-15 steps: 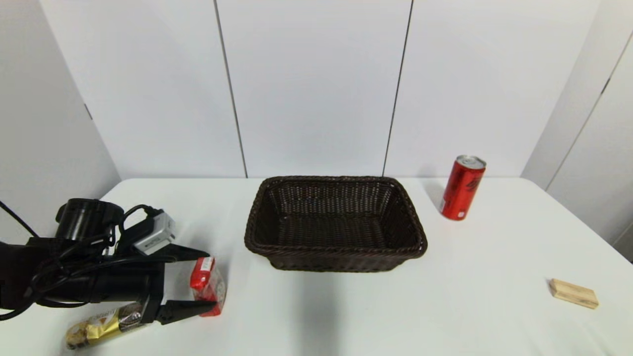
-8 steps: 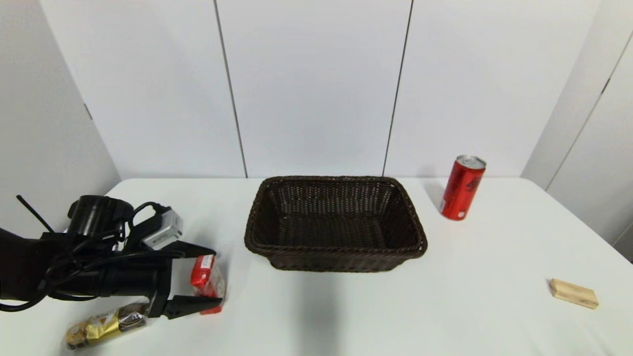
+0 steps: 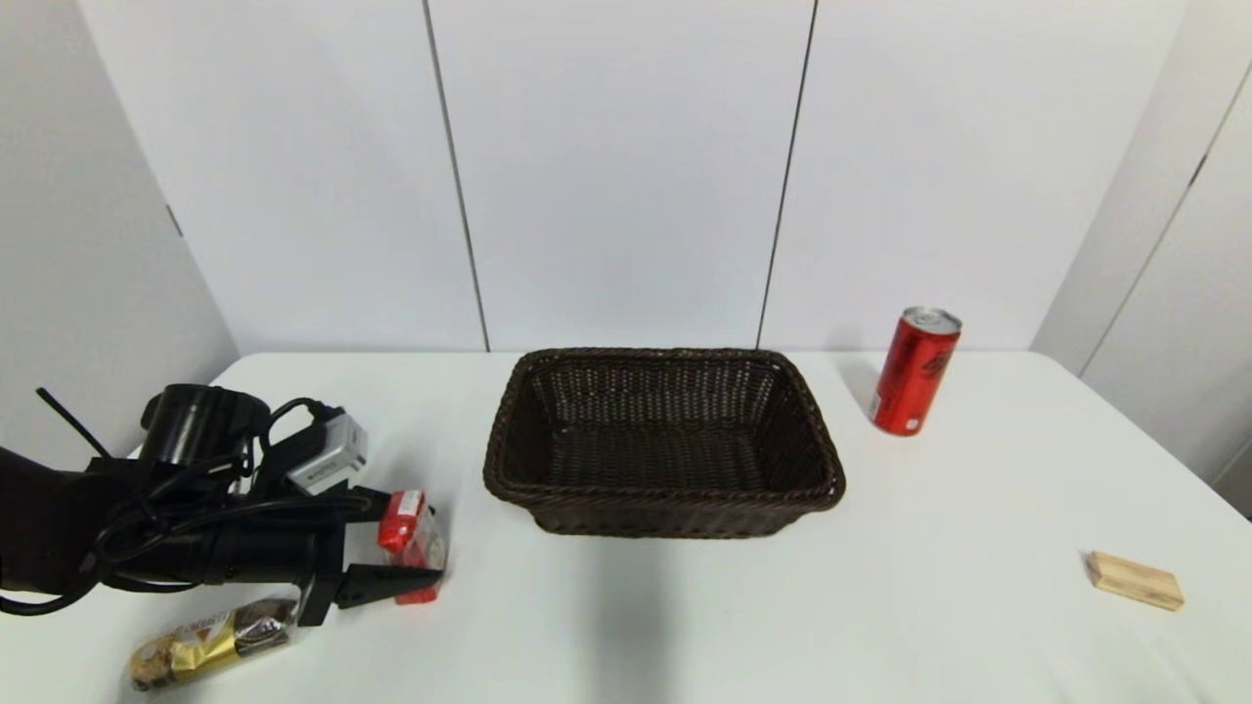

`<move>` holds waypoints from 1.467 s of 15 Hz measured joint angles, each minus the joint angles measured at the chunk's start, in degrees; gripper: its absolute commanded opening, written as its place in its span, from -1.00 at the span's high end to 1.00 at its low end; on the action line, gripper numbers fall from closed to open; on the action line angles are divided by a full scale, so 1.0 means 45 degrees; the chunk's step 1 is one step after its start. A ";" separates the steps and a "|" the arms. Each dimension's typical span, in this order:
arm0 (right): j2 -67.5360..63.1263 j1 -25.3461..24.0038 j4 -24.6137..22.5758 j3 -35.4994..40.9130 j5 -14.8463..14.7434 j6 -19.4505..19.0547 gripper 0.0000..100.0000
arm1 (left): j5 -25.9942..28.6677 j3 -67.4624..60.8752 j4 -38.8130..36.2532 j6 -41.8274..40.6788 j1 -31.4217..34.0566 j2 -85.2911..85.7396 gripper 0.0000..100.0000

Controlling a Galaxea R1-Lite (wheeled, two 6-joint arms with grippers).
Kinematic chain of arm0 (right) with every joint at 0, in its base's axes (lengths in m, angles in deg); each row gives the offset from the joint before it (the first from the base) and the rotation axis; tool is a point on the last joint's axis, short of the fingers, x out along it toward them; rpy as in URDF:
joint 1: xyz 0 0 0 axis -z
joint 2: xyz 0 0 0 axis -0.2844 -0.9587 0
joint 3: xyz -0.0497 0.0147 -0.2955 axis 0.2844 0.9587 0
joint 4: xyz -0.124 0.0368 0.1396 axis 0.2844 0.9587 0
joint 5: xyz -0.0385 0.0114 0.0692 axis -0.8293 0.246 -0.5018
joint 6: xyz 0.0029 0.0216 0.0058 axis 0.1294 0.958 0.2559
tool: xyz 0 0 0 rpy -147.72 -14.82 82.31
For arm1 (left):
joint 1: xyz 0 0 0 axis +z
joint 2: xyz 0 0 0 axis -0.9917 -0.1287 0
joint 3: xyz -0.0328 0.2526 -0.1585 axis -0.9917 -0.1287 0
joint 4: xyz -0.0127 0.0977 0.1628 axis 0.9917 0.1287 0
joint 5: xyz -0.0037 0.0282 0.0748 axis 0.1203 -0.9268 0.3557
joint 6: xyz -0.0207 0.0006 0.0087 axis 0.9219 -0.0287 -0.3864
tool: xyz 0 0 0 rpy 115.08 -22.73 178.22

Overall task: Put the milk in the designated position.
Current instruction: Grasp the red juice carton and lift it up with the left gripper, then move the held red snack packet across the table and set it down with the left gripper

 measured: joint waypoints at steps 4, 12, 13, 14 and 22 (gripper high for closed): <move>0.0000 0.0000 -0.0005 0.0000 0.0000 -0.0005 -1.00 | -0.0005 -0.0073 -0.0103 0.0038 0.0019 0.0054 1.00; 0.0000 0.0000 0.0000 0.0000 0.0000 0.0000 -1.00 | -0.0030 -0.0501 -0.0073 0.0398 0.0054 0.1027 1.00; 0.0000 0.0000 0.0000 0.0000 -0.0003 0.0000 -1.00 | -0.0060 -0.0507 -0.0084 0.0742 0.0068 0.1449 1.00; 0.0000 0.0000 0.0000 0.0000 -0.0003 0.0000 -1.00 | -0.0133 -0.0496 -0.0084 0.1184 0.0079 0.1929 1.00; 0.0000 0.0000 -0.0005 0.0000 0.0000 -0.0005 -1.00 | -0.1048 0.0737 -0.0030 0.3365 -0.1650 0.5407 1.00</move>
